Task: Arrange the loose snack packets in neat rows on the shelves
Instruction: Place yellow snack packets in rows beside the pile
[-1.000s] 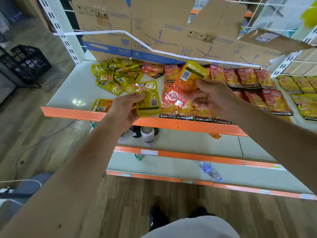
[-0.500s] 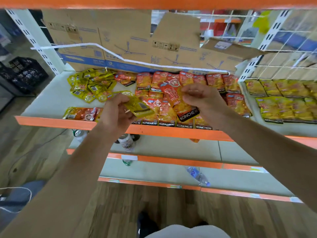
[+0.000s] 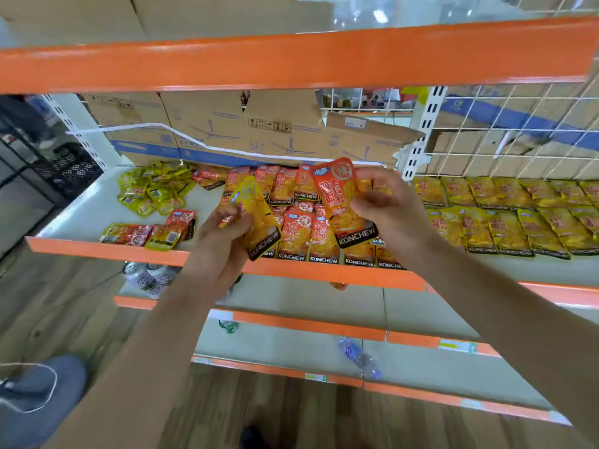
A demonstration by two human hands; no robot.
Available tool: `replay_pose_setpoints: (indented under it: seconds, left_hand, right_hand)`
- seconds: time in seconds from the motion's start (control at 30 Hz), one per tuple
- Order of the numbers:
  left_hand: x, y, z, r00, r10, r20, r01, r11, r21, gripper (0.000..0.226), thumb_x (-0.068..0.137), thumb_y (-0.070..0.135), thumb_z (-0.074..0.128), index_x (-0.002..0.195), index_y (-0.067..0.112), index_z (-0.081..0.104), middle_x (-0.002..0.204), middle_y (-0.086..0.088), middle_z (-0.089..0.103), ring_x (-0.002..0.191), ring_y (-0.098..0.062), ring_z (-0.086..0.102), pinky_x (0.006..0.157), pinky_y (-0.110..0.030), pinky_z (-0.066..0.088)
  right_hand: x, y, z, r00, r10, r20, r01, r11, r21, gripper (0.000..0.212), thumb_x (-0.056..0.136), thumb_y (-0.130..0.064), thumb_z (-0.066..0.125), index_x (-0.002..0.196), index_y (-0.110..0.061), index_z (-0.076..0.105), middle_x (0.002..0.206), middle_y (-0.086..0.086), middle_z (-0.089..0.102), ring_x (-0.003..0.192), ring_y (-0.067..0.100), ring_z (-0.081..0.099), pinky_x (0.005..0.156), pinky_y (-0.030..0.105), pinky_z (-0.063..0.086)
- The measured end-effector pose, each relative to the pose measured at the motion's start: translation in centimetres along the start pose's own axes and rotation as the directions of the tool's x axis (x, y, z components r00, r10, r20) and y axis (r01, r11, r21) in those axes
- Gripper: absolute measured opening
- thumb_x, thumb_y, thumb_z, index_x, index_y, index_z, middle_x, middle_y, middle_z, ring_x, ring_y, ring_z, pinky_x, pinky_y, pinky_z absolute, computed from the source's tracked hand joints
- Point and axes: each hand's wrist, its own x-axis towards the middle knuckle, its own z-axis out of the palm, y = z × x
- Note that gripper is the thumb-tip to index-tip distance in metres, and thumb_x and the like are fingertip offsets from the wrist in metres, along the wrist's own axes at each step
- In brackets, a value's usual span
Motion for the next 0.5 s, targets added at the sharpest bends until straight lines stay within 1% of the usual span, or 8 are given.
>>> replay_pose_setpoints:
  seconds: [0.03, 0.07, 0.13, 0.2, 0.3, 0.37, 0.43, 0.5]
  left_hand:
    - [-0.1, -0.1, -0.1, 1.0, 0.0, -0.026, 0.001, 0.999, 0.038, 0.031, 0.093, -0.012, 0.052, 0.082, 0.017, 0.048, 0.081, -0.006, 0.058, 0.078, -0.023, 0.057, 0.082, -0.041, 0.054]
    - [-0.5, -0.1, 0.1, 0.999, -0.003, -0.042, 0.006, 0.997, 0.083, 0.032, 0.092, -0.013, 0.053, 0.086, 0.018, 0.048, 0.083, -0.009, 0.056, 0.077, -0.024, 0.053, 0.077, -0.04, 0.054]
    - [-1.0, -0.1, 0.1, 0.995, -0.004, -0.097, 0.02, 0.985, 0.173, 0.032, 0.091, -0.013, 0.055, 0.099, 0.017, 0.048, 0.086, -0.011, 0.059, 0.074, -0.024, 0.056, 0.07, -0.037, 0.058]
    - [-1.6, 0.0, 0.2, 0.986, -0.008, -0.165, 0.049, 0.969, 0.243, 0.037, 0.091, -0.011, 0.057, 0.114, 0.016, 0.045, 0.09, -0.009, 0.067, 0.071, -0.021, 0.067, 0.071, -0.037, 0.059]
    - [-1.6, 0.2, 0.0, 0.977, -0.033, -0.211, 0.095, 0.953, 0.288, 0.051, 0.088, -0.01, 0.063, 0.127, 0.016, 0.043, 0.095, -0.009, 0.07, 0.067, -0.017, 0.072, 0.062, -0.033, 0.056]
    - [-1.3, 0.5, -0.2, 0.974, -0.062, -0.218, 0.13, 0.941, 0.314, 0.052, 0.086, -0.009, 0.066, 0.128, 0.015, 0.047, 0.101, -0.011, 0.071, 0.074, -0.02, 0.074, 0.067, -0.038, 0.058]
    - [-0.8, 0.9, -0.4, 0.98, -0.097, -0.173, 0.155, 0.919, 0.364, 0.038, 0.086, -0.008, 0.066, 0.12, 0.009, 0.059, 0.101, -0.011, 0.075, 0.083, -0.025, 0.074, 0.069, -0.038, 0.059]
    - [-0.2, 1.4, -0.3, 0.986, -0.127, -0.109, 0.16, 0.901, 0.403, 0.025, 0.087, -0.007, 0.063, 0.108, 0.007, 0.068, 0.1, -0.012, 0.075, 0.085, -0.026, 0.073, 0.069, -0.036, 0.059]
  right_hand:
    - [-0.1, 0.2, -0.2, 1.0, 0.008, -0.012, -0.009, 1.0, -0.005, 0.041, 0.087, 0.004, 0.068, 0.118, -0.021, 0.062, 0.087, 0.017, 0.073, 0.068, 0.016, 0.061, 0.064, 0.028, 0.048]
    - [-0.3, 0.5, -0.4, 0.999, 0.02, -0.035, -0.02, 1.0, -0.014, 0.044, 0.086, 0.004, 0.069, 0.121, -0.023, 0.061, 0.081, 0.008, 0.073, 0.063, 0.011, 0.06, 0.063, 0.025, 0.049]
    - [-0.6, 1.0, -0.4, 0.997, 0.052, -0.057, -0.053, 0.998, -0.018, 0.05, 0.085, 0.001, 0.072, 0.123, -0.029, 0.061, 0.073, -0.005, 0.072, 0.057, 0.005, 0.058, 0.062, 0.022, 0.049]
    - [-0.7, 1.6, -0.1, 0.994, 0.097, -0.044, -0.098, 0.995, -0.012, 0.05, 0.086, -0.001, 0.072, 0.127, -0.026, 0.06, 0.076, -0.008, 0.072, 0.06, 0.005, 0.059, 0.064, 0.024, 0.049]
    - [-0.6, 2.0, 0.6, 0.993, 0.114, -0.02, -0.114, 0.993, -0.023, 0.031, 0.086, 0.001, 0.071, 0.11, -0.018, 0.07, 0.085, -0.008, 0.074, 0.077, 0.009, 0.067, 0.075, 0.028, 0.052]
    - [-0.5, 2.0, 1.0, 0.991, 0.132, -0.03, -0.133, 0.991, -0.034, 0.024, 0.086, 0.001, 0.071, 0.1, -0.019, 0.073, 0.087, -0.008, 0.076, 0.086, 0.013, 0.07, 0.084, 0.032, 0.054]
    - [-0.5, 1.8, 1.2, 0.987, 0.154, -0.034, -0.155, 0.988, -0.022, 0.022, 0.086, 0.001, 0.07, 0.089, -0.021, 0.073, 0.082, -0.008, 0.076, 0.083, 0.012, 0.071, 0.08, 0.033, 0.055]
    - [-0.3, 1.4, 1.4, 0.985, 0.164, -0.055, -0.165, 0.986, -0.019, 0.019, 0.086, 0.0, 0.07, 0.085, -0.018, 0.072, 0.077, -0.008, 0.074, 0.077, 0.01, 0.07, 0.076, 0.033, 0.055]
